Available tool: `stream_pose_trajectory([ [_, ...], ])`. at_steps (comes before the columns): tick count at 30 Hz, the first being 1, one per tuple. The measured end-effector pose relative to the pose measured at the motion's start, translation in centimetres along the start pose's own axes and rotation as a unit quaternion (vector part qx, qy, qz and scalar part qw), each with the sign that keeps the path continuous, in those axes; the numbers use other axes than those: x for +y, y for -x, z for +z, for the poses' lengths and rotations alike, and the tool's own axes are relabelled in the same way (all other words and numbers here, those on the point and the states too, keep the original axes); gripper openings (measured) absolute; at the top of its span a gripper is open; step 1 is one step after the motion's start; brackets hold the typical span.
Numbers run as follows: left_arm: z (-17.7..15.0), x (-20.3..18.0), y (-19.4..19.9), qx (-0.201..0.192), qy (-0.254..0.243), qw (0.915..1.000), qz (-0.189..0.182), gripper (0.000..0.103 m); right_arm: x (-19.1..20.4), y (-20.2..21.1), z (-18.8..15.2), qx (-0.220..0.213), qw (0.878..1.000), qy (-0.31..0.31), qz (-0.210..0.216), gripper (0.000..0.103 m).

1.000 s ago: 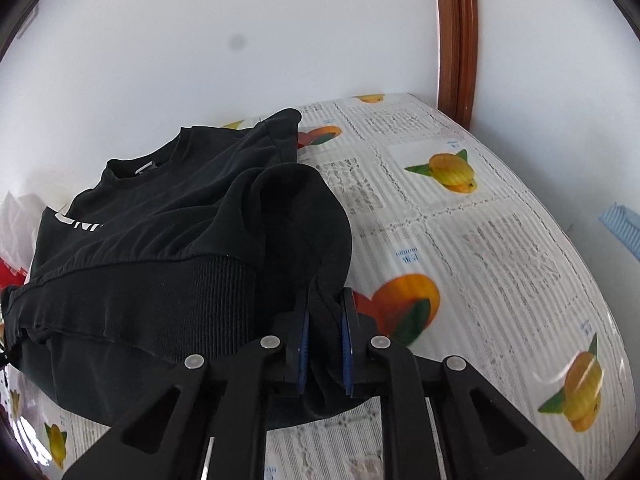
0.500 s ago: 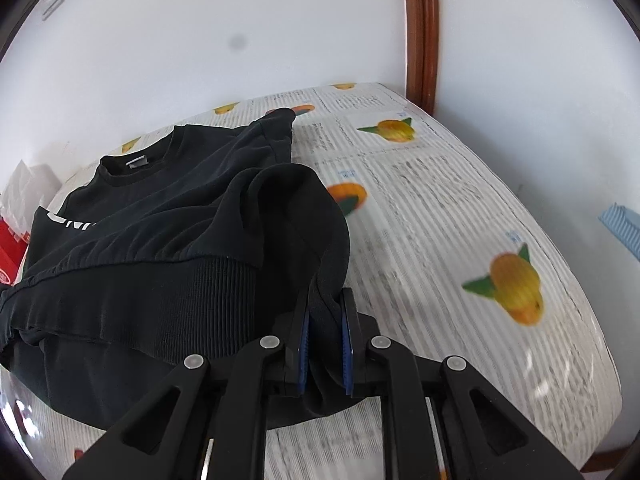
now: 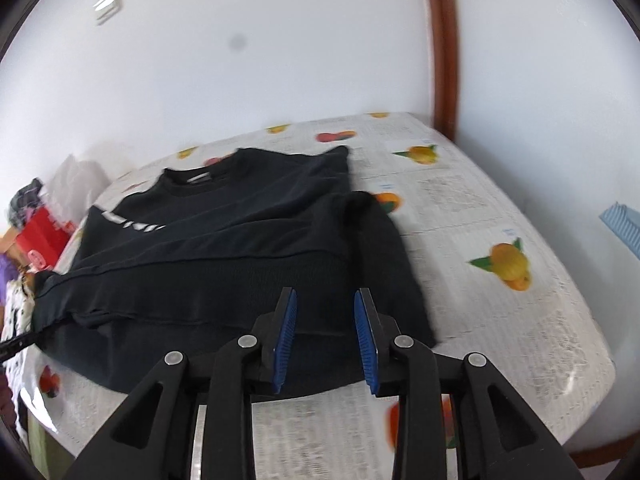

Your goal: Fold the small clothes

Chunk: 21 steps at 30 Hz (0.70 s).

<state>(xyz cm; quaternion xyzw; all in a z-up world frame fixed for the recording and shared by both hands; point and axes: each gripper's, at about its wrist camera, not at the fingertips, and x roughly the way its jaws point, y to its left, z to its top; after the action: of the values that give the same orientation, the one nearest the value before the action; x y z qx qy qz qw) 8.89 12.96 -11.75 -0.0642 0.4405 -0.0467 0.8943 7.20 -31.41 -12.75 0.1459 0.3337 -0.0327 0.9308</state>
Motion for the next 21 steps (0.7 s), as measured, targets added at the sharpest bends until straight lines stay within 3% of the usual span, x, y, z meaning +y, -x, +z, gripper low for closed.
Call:
stream_pose_trajectory([
  [5, -0.8, -0.8, 2.1, -0.028, -0.009, 0.9994, -0.017, 0.046, 4.1, -2.3, -2.0, 0.041, 0.997, 0.047, 0.048, 0.016],
  [11, -2.4, -2.8, 2.6, -0.035, -0.039, 0.997, -0.058, 0.046, 4.9, -5.3, -4.2, 0.042, 0.997, 0.051, 0.041, 0.013],
  [19, -1.5, -7.1, 0.4, -0.017, -0.061, 0.9918, -0.111, 0.046, 4.8, -5.0, -3.1, 0.047, 0.997, 0.044, 0.036, 0.01],
  [21, -1.3, -8.1, -0.5, -0.016, -0.064, 0.991, -0.117, 0.037, 4.7, -5.2, -3.2, 0.046, 0.997, 0.041, 0.036, 0.01],
])
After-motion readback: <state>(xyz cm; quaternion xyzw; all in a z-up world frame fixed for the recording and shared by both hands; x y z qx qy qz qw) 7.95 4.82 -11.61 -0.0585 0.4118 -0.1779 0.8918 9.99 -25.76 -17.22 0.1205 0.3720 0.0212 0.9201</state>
